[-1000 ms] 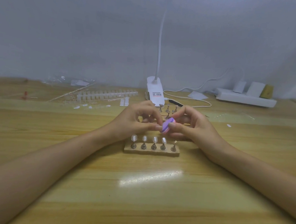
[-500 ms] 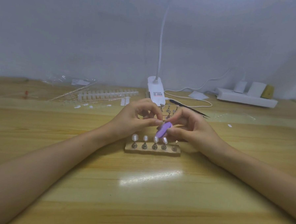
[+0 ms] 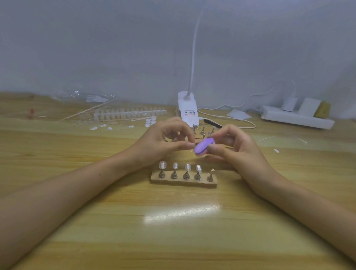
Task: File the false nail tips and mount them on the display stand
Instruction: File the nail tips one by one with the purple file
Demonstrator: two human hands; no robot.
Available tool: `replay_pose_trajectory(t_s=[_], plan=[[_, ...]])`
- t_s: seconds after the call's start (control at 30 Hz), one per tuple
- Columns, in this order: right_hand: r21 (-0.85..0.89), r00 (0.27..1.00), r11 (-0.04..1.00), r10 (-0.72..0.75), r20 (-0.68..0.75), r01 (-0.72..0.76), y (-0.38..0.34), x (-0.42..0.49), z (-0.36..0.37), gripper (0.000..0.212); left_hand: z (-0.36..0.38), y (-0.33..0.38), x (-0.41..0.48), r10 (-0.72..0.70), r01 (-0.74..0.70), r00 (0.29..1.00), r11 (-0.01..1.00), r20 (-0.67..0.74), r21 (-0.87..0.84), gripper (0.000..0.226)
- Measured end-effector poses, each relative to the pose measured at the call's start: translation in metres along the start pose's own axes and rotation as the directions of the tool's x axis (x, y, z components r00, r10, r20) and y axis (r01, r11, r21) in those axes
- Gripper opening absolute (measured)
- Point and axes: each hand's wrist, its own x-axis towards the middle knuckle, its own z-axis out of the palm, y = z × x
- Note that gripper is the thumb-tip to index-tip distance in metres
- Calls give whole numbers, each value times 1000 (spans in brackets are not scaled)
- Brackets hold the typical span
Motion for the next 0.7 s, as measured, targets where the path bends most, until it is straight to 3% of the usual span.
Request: replay_pose_trajectory(t_s=[0.07, 0.17, 0.27, 0.37, 0.5, 0.7], plan=[[-24, 1000, 1000, 0, -14, 0, 0, 1, -1, 15, 0, 0, 0, 11, -11, 1000, 1000, 9, 19, 9], [-59, 996, 998, 19, 86, -14, 0, 0, 2, 15, 0, 0, 1, 18, -18, 1000, 1000, 5, 23, 5], [31, 1000, 999, 12, -27, -12, -1, 0, -1, 13, 1, 1, 1, 12, -12, 1000, 1000, 4, 20, 7], [-76, 996, 997, 36, 81, -29, -1, 0, 1, 15, 1, 1, 0, 23, -23, 1000, 999, 6, 26, 9], [33, 1000, 999, 2, -24, -2, 0, 0, -1, 15, 0, 0, 0, 3, -4, 1000, 1000, 12, 11, 7], [32, 1000, 999, 13, -10, -13, 2, 2, -2, 16, 1, 0, 0, 11, -12, 1000, 1000, 17, 26, 8]])
